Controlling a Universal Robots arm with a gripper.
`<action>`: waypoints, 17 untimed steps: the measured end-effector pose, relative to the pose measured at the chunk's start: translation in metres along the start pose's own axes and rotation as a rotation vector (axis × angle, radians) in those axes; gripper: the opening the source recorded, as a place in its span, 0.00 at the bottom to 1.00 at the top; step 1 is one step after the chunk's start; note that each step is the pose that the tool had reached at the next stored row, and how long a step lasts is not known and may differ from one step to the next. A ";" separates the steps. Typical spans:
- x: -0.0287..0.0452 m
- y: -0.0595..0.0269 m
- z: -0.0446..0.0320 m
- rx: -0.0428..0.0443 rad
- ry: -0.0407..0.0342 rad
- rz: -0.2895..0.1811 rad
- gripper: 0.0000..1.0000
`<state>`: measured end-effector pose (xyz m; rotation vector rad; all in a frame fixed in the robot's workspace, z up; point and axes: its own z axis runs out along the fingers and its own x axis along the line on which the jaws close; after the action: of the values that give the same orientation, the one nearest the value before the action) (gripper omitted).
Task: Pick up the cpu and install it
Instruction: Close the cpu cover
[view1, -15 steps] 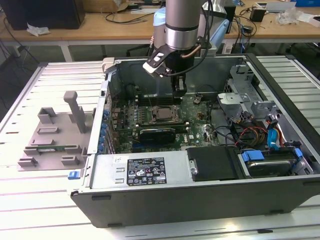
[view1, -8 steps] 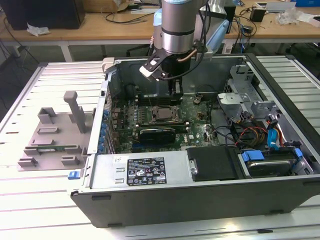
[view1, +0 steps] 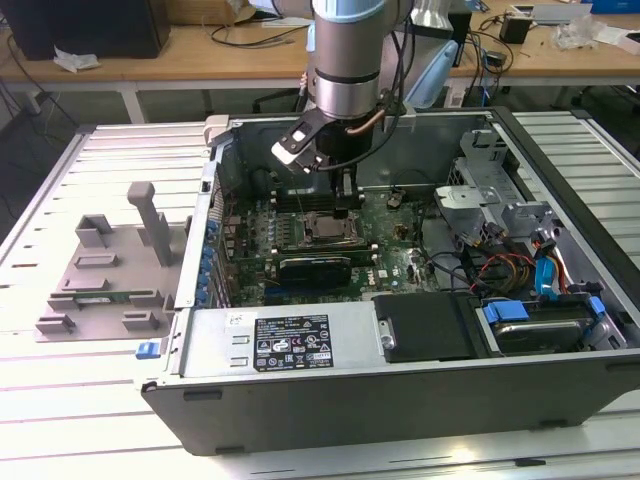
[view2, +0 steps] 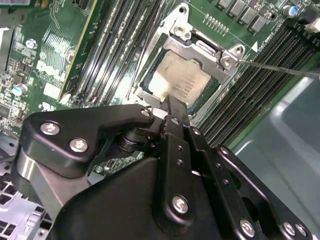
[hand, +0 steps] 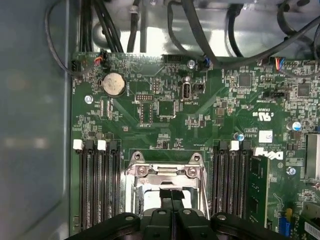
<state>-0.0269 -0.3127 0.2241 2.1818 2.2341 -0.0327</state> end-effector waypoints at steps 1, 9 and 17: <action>0.0002 -0.0040 0.0022 0.0000 0.0001 0.000 0.11; 0.0025 -0.0098 0.0108 -0.0003 0.0000 -0.004 0.11; 0.0105 -0.0102 0.0194 -0.0001 0.0002 -0.004 0.11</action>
<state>-0.0374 -0.3030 0.2044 2.1772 2.2389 -0.0325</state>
